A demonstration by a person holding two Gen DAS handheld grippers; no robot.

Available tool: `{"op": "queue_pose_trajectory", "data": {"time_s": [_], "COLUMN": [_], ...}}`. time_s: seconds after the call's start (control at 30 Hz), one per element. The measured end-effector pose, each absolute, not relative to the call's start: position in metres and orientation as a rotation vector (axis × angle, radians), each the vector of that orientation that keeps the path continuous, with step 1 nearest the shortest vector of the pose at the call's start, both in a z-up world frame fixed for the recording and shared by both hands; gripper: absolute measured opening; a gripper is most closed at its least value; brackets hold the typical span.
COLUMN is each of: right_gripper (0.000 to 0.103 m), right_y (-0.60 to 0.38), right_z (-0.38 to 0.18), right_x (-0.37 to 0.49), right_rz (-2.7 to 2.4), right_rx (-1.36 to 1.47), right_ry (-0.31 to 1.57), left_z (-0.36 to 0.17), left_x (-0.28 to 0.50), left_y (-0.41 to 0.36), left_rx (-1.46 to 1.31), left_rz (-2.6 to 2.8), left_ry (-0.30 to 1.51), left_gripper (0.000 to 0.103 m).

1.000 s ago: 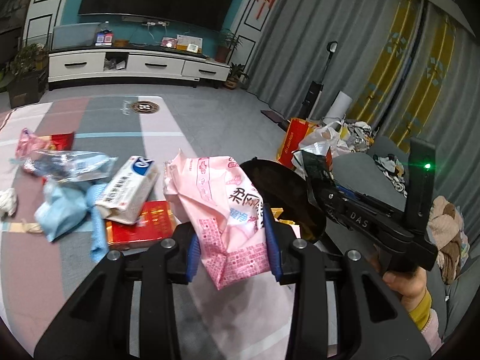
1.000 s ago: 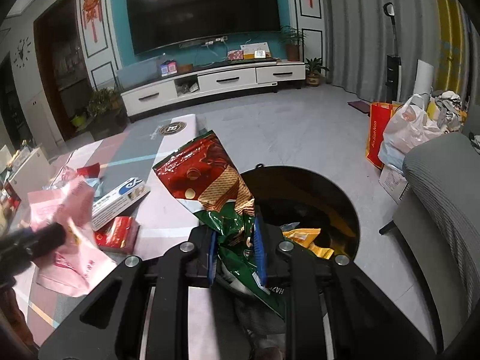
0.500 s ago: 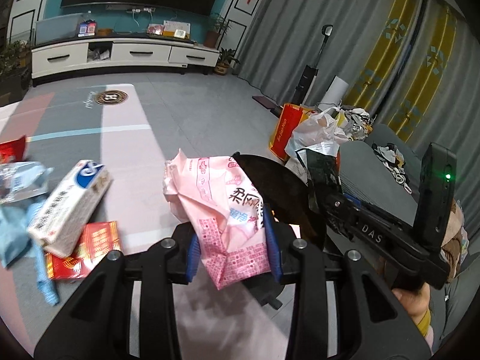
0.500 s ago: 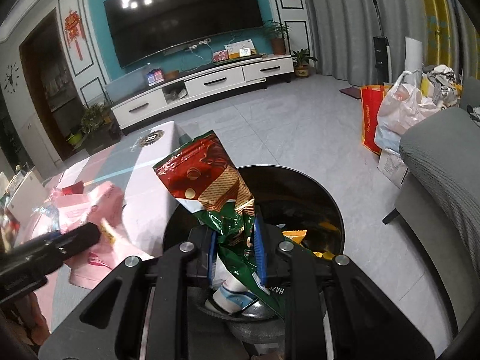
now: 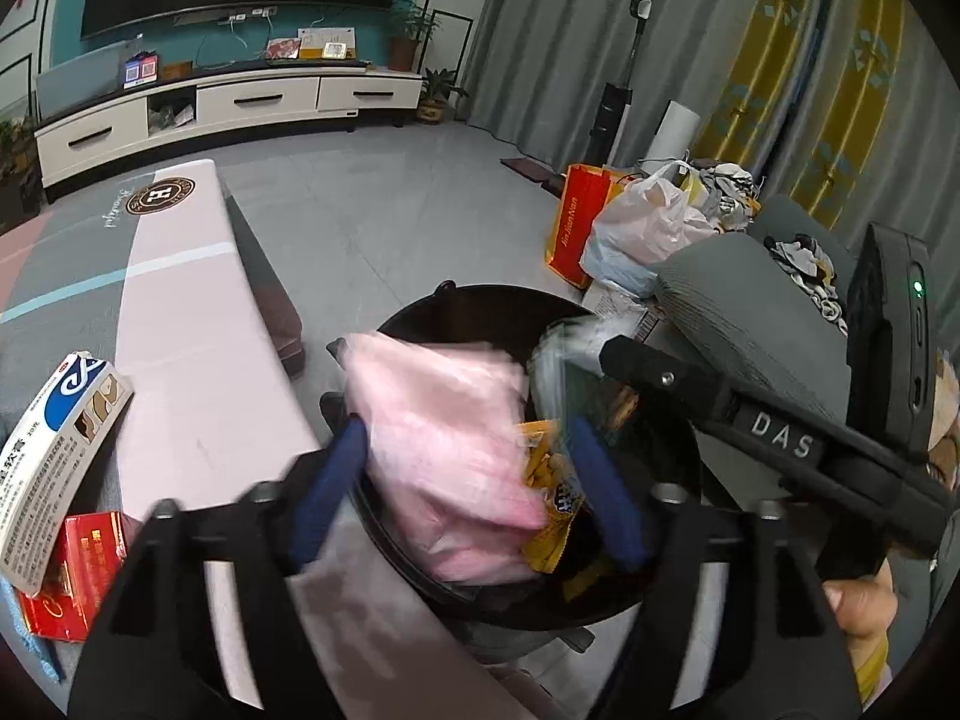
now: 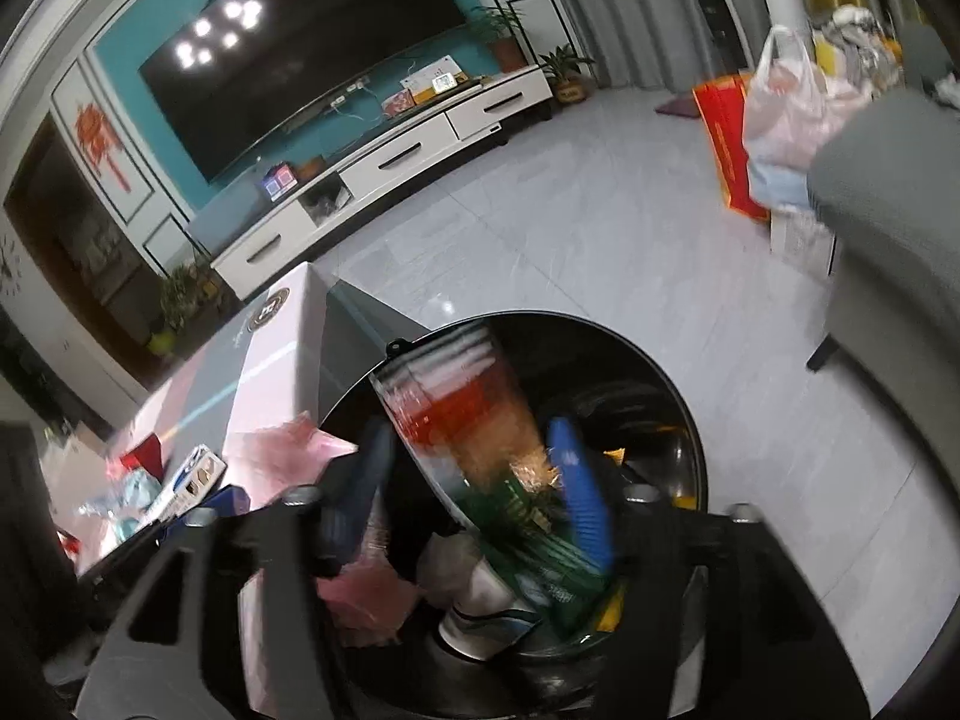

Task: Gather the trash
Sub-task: 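Carry the pink bag and snack packet over the bin and release both, then move both tools back toward the medicine box and blue cloth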

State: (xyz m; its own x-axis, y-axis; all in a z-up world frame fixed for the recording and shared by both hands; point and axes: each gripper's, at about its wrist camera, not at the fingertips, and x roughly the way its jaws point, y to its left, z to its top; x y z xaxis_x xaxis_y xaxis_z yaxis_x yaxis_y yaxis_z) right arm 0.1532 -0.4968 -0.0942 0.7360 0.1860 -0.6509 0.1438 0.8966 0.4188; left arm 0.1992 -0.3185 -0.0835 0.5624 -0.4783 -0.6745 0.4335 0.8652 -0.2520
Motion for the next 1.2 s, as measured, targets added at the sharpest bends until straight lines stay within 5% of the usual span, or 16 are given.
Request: {"op": "queue_pose_trajectory", "data": {"time_s": [1.2], "right_gripper": [0.074], "right_y": [-0.297], "right_z": [-0.039], "right_x": [0.116], "right_rz": [0.29], "right_rx": [0.367], "right_ry": [0.787], "left_z": [-0.047], "left_x": [0.098], "left_y": [-0.065], "left_rx": [-0.247], "left_rz": [-0.144], "left_ry": [0.728], "left_gripper": [0.093]}}
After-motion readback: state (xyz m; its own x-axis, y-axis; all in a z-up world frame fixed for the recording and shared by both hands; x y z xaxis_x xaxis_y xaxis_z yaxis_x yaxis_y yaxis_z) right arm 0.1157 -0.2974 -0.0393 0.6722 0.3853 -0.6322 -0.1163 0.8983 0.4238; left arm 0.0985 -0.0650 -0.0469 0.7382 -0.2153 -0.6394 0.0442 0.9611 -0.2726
